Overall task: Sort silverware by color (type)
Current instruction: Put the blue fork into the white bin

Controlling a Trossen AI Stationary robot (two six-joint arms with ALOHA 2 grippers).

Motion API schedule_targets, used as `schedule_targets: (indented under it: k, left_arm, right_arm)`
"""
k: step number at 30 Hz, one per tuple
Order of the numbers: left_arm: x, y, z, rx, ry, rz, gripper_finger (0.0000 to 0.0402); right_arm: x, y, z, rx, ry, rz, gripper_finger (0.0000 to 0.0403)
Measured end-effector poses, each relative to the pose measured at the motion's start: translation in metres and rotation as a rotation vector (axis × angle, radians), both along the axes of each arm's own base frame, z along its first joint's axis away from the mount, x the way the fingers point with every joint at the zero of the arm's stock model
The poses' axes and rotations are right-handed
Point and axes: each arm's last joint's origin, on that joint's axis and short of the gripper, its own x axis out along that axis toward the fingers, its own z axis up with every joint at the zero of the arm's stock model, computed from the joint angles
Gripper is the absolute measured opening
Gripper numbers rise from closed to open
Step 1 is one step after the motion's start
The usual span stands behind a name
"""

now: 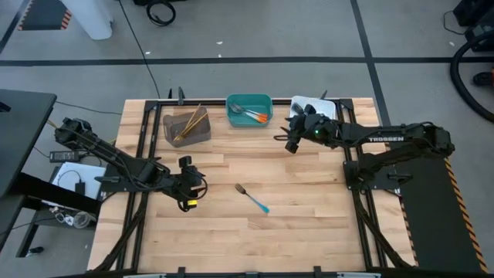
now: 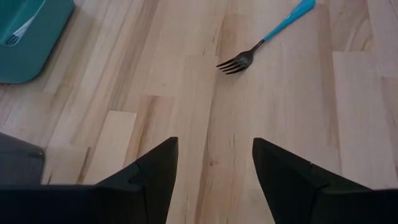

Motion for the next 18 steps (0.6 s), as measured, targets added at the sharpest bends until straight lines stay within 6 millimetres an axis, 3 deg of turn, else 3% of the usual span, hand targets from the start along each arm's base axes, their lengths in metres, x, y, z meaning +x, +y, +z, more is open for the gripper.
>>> schedule_targets:
  k: [10, 18]
  left_arm:
    - [0.0, 0.0, 0.0, 0.001, -0.002, -0.002, 0.0217]
    - [0.003, -0.001, 0.002, 0.001, -0.033, -0.02, 0.0217]
  right_arm:
    - [0.008, 0.023, 0.001, 0.034, -0.04, 0.053, 0.0174]
    - [0.022, 0.039, -0.015, 0.097, -0.019, 0.087, 0.0174]
